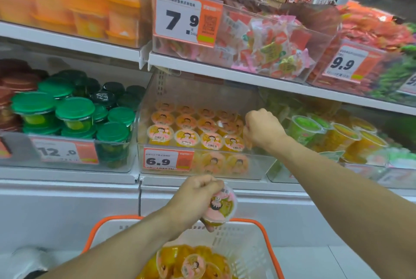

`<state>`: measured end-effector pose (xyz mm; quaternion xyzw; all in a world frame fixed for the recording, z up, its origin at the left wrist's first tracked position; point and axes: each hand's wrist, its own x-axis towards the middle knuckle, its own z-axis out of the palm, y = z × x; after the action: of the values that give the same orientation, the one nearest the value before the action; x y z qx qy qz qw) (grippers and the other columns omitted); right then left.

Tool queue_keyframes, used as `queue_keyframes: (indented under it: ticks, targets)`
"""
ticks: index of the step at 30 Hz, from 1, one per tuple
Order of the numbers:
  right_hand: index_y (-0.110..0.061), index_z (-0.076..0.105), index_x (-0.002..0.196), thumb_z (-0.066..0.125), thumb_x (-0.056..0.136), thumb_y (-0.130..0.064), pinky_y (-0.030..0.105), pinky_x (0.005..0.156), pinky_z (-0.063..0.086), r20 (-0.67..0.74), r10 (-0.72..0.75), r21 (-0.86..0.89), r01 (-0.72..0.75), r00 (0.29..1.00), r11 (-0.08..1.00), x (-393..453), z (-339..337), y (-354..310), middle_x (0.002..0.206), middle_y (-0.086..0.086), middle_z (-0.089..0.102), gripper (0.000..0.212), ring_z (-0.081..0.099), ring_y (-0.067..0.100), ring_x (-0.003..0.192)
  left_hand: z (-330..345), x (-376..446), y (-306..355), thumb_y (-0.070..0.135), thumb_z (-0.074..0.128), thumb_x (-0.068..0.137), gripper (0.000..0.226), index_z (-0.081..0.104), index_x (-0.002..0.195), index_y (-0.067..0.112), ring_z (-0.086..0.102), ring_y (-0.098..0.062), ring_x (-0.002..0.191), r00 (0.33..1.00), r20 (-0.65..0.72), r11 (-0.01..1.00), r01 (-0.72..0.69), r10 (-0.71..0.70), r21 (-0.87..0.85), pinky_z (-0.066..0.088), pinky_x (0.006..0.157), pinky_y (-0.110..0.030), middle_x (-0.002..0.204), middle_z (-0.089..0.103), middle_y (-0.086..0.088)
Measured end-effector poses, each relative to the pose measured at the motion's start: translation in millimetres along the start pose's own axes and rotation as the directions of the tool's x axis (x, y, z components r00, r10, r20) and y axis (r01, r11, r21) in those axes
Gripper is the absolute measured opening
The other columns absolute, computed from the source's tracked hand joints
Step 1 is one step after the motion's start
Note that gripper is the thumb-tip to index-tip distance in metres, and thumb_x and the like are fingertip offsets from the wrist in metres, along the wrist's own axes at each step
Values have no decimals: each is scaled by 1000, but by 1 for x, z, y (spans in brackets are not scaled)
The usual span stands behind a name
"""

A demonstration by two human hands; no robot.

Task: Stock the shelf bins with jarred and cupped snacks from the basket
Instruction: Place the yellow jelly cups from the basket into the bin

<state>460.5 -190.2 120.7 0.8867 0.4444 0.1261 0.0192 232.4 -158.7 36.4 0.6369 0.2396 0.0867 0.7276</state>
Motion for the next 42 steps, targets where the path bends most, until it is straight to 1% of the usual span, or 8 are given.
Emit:
queue_keyframes:
  ticks: [16,20,25,29,33,36,38,42]
  targets:
    - [-6,54,72,53,84,7,31,64,47,215,170,10,-177,962,984,4,11,0,86,15,60,17,57,32,73,-4,-2,-2,24,54,101,22,64,86,12,65,-33,62,999,-22,999,45,-45,-5,53,50,-36,77,67,-17]
    - [-11,69,95,53,90,-9,33,70,55,-72,46,258,-26,996,966,-21,3,5,89,10,71,17,67,29,78,-3,-2,2,15,53,99,18,64,85,9,67,-34,66,995,-89,994,28,-38,-106,57,58,-46,79,67,-14]
    - [-22,67,82,68,91,-22,16,61,49,-142,60,729,63,988,682,-107,-9,-24,70,-5,68,9,61,9,65,7,0,12,11,55,99,9,61,100,4,69,-30,81,980,-198,962,-79,27,-260,60,74,-55,96,68,-23]
    - [-22,52,103,77,82,-38,32,63,56,166,-41,881,-130,985,456,-142,-3,-35,73,7,70,36,67,23,66,17,0,17,7,53,99,11,60,98,15,71,-22,85,960,-260,920,-189,101,-342,62,75,-45,102,72,-11]
    - [-8,46,111,80,81,-13,41,60,59,366,-29,928,-363,930,87,-146,0,-39,65,12,67,46,67,29,58,25,1,16,3,53,98,11,53,96,13,68,-21,81,940,-328,900,-224,97,-374,58,70,-40,97,67,-12]
    - [2,53,107,73,84,-1,33,50,55,379,-2,925,-379,926,-23,-143,-3,-35,61,14,64,31,62,24,50,24,4,19,2,60,94,13,54,94,14,66,-22,81,933,-332,918,-245,136,-312,57,75,-43,97,67,-15]
    - [-2,56,104,68,89,1,31,49,51,302,74,951,-306,950,46,-137,-4,-25,59,8,61,19,59,19,47,21,5,21,9,63,94,8,58,97,16,68,-21,87,933,-321,939,-247,163,-241,56,85,-47,102,69,-14]
    - [-22,59,101,59,99,-25,32,60,47,-167,91,653,41,982,756,-113,-18,2,68,-6,62,4,58,10,59,19,4,19,13,60,96,16,62,107,23,64,-20,104,941,-281,964,-231,188,-130,53,91,-40,110,67,-5]
